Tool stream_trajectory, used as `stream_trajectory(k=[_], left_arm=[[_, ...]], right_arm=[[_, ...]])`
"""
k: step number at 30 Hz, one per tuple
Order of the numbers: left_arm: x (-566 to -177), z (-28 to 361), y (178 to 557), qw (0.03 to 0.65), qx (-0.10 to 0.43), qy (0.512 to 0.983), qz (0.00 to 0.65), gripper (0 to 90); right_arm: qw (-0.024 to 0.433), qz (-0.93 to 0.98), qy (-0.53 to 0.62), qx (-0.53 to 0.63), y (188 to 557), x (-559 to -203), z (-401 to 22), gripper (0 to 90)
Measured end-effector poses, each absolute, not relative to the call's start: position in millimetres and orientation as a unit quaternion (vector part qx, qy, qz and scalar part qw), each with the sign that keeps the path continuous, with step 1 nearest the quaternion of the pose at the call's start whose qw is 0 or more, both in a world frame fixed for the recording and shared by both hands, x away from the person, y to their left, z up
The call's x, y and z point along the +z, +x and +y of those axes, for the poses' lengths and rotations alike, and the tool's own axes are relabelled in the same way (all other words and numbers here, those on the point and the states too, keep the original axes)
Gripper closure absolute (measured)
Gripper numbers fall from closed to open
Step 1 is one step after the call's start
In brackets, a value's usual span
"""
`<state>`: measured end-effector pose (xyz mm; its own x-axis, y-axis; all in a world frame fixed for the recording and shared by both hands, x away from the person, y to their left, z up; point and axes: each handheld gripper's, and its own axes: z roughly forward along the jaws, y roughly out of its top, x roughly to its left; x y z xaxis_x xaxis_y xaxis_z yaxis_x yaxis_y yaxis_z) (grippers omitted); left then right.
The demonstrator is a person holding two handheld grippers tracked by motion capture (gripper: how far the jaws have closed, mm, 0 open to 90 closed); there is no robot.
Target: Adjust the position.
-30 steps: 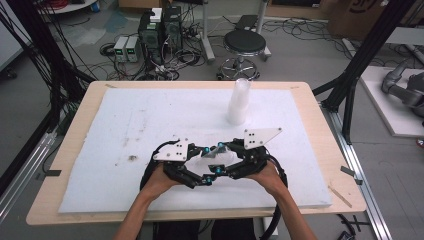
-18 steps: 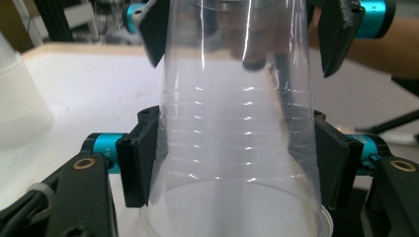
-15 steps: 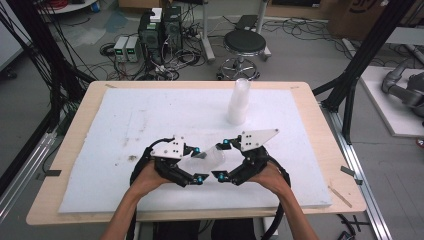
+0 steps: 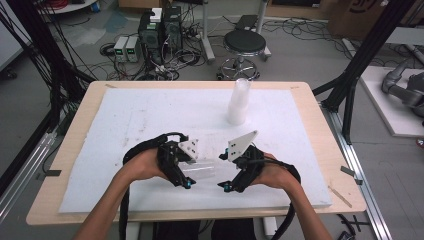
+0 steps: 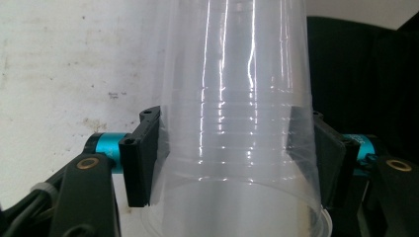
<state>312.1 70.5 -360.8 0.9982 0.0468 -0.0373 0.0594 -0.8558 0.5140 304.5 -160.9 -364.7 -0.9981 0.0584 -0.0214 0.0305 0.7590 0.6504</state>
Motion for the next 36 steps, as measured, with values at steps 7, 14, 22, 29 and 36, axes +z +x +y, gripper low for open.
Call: stream_trajectory(k=[7,14,22,29,36], left_arm=[[-359,64,313,0.252,-0.009,0.968,0.022,33.2],[-361,59,312,0.254,-0.011,0.967,0.020,33.3],[-362,56,311,0.257,-0.012,0.966,0.017,33.3],[-362,56,312,0.255,-0.011,0.967,0.014,33.3],[-364,53,313,0.252,-0.011,0.968,0.011,33.3]], right_arm=[[0.027,0.954,0.011,0.298,306,-361,-154,15.2],[0.024,0.954,0.008,0.300,308,-360,-149,17.5],[0.022,0.951,0.000,0.310,307,-360,-144,22.4],[0.017,0.948,0.002,0.318,308,-359,-142,24.6],[0.013,0.947,-0.010,0.321,309,-359,-138,41.5]])
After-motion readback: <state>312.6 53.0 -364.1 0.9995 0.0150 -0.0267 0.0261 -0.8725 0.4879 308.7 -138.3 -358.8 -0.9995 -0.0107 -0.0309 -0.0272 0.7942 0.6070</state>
